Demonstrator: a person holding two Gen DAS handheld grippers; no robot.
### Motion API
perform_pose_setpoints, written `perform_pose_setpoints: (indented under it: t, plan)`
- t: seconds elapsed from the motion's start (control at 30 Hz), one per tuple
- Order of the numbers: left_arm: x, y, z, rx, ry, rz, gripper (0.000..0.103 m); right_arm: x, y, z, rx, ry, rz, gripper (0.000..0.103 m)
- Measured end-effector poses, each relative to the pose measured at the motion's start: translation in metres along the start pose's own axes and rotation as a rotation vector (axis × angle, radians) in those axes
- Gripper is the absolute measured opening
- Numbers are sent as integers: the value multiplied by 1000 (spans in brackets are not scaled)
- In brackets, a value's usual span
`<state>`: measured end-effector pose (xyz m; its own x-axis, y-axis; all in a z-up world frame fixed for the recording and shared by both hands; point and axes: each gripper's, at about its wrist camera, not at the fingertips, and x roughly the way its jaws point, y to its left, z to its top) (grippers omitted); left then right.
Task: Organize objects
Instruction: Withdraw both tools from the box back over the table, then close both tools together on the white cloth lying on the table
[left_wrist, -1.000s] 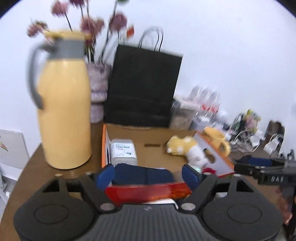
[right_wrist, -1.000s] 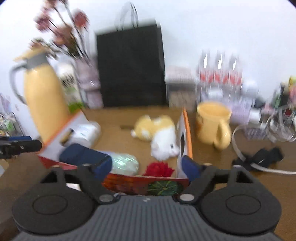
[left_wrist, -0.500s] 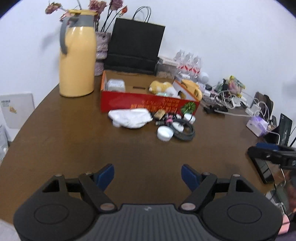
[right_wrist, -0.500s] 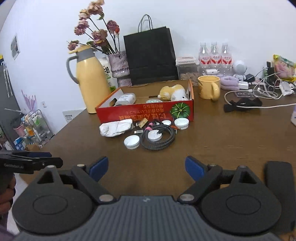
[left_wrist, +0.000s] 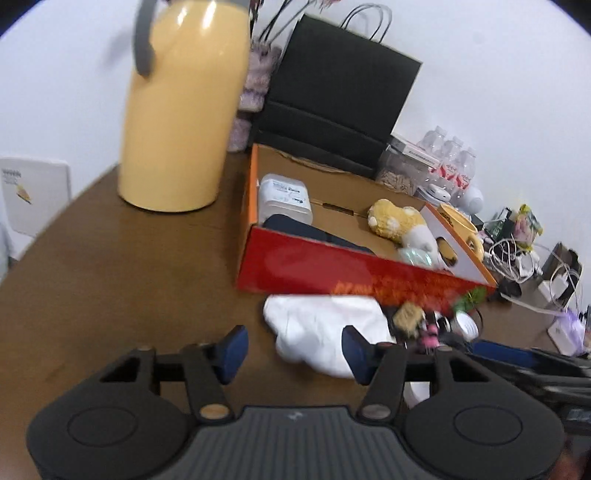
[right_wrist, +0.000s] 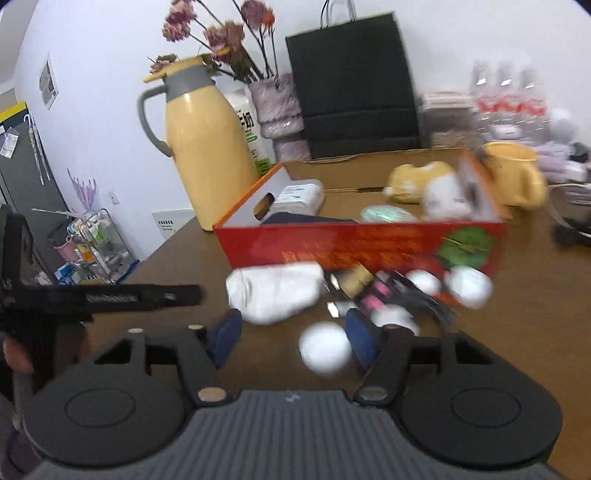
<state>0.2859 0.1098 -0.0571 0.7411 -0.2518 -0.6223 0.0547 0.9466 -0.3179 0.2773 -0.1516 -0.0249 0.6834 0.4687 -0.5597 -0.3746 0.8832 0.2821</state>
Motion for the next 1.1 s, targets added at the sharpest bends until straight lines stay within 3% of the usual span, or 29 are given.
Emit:
perform_pose_setpoints:
  t: [0.13,0.2,0.3,0.33,0.4,0.47,0.67,0.83,0.97,1.1]
  plan:
    - [32,15,11,-79,33,-3,54,54,-11,14,39,47,-26,56]
    - [39,18,10,-83,49,-1,54,75,-17,14,63,67,-26,47]
    - [45,17,7,-76,41,-19,41,86,-21,12,70,51,-27,42]
    - [47,17,6,-79,42,-23,28,86,-20,11,75,50,-26,40]
    - [44,14,4,-99,24,-26,21,86,-19,9,65,48,-39,15]
    - [31,9,3,-82,-10,-28,10,82,-19,7,65,35,-47,11]
    - [-43,-19,-16,-45,-121,-98,7,16,0,-3,40,-96,-28,9]
    - [-100,-45,-65,-9,-125,-126,7,-64,30,-52,-36,-158,-52,9]
    - [-105,-62,-87,15,-84,-138,7,-88,27,-84,13,-119,-90,9]
    - [-107,-77,-88,67,-105,-137,7,-102,24,-82,4,-158,-124,9]
